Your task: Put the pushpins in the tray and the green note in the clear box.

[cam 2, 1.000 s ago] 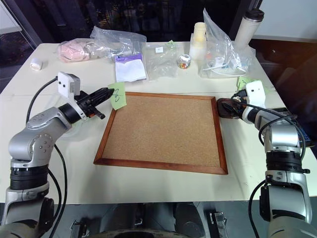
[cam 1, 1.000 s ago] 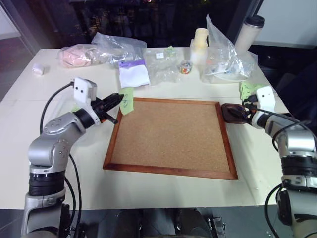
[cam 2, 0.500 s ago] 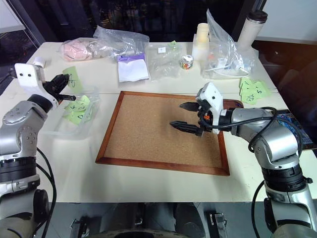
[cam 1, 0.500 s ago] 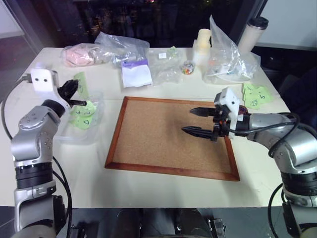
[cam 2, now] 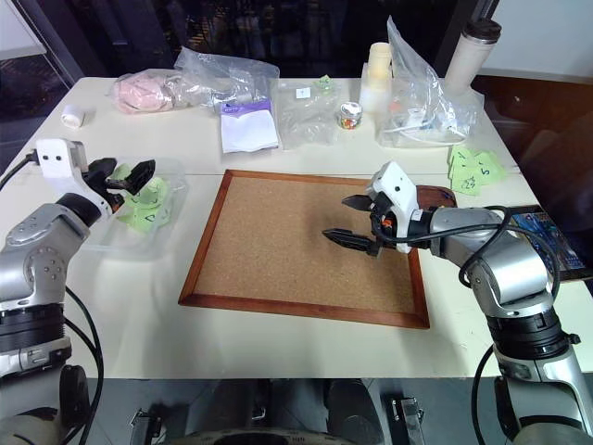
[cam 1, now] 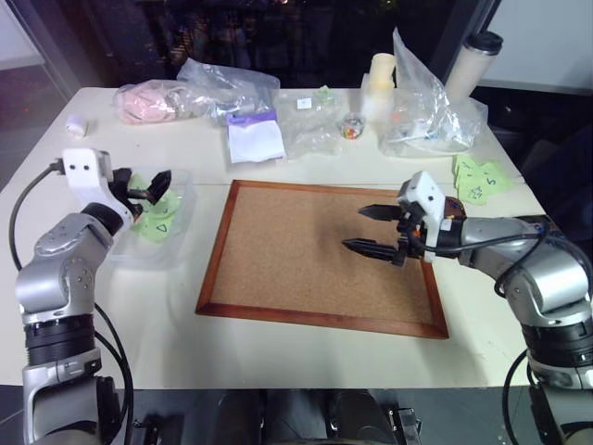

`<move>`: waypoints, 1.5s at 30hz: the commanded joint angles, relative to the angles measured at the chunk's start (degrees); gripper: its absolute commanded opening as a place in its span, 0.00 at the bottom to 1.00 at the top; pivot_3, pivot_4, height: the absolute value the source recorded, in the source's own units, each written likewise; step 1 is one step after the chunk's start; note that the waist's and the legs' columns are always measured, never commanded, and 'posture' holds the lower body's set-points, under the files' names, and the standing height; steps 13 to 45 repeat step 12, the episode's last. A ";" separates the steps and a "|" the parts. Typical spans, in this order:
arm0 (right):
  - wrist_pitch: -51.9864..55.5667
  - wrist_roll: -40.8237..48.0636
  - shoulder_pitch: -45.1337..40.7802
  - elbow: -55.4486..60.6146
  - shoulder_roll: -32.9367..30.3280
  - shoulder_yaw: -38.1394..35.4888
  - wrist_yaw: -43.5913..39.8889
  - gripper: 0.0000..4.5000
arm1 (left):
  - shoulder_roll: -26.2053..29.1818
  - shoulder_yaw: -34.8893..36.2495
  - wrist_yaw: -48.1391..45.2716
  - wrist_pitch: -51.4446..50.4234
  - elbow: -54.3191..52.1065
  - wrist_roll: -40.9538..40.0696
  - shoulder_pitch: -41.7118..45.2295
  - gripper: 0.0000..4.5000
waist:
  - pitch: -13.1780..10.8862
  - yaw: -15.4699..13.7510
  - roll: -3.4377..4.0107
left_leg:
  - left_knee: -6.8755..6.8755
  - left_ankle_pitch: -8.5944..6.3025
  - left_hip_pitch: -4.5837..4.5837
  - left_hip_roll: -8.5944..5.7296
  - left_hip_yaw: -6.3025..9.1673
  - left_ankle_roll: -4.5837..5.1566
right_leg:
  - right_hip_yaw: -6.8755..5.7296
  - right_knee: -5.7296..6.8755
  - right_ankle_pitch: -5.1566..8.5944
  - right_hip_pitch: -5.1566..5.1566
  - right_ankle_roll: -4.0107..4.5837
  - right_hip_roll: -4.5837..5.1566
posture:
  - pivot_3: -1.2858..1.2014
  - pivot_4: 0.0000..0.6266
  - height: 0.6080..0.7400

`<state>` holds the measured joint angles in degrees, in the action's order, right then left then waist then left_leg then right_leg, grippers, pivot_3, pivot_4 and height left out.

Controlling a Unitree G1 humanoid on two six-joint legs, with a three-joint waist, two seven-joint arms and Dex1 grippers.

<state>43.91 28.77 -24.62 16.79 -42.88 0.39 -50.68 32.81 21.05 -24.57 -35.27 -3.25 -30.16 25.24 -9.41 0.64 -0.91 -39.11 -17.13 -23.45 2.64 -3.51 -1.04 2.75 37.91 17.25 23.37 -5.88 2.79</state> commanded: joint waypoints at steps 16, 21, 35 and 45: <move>-1.03 0.75 3.88 0.16 -4.21 -6.82 -0.04 0.90 | 4.12 -13.05 -17.59 -4.72 -17.87 -7.35 -7.29 0.99 | 0.00 0.32 0.01 | 0.00 0.00 0.06 -0.01 -0.02 0.00 | 0.06 0.03 0.01 0.01 0.02 -0.16 | 0.52 0.24 1.00; -1.03 0.75 3.88 0.16 -4.21 -6.82 -0.04 0.90 | 4.12 -13.05 -17.59 -4.72 -17.87 -7.35 -7.29 0.99 | 0.00 0.32 0.01 | 0.00 0.00 0.06 -0.01 -0.02 0.00 | 0.06 0.03 0.01 0.01 0.02 -0.16 | 0.52 0.24 1.00; -1.03 0.75 3.88 0.16 -4.21 -6.82 -0.04 0.90 | 4.12 -13.05 -17.59 -4.72 -17.87 -7.35 -7.29 0.99 | 0.00 0.32 0.01 | 0.00 0.00 0.06 -0.01 -0.02 0.00 | 0.06 0.03 0.01 0.01 0.02 -0.16 | 0.52 0.24 1.00; -1.03 0.75 3.88 0.16 -4.21 -6.82 -0.04 0.90 | 4.12 -13.05 -17.59 -4.72 -17.87 -7.35 -7.29 0.99 | 0.00 0.32 0.01 | 0.00 0.00 0.06 -0.01 -0.02 0.00 | 0.06 0.03 0.01 0.01 0.02 -0.16 | 0.52 0.24 1.00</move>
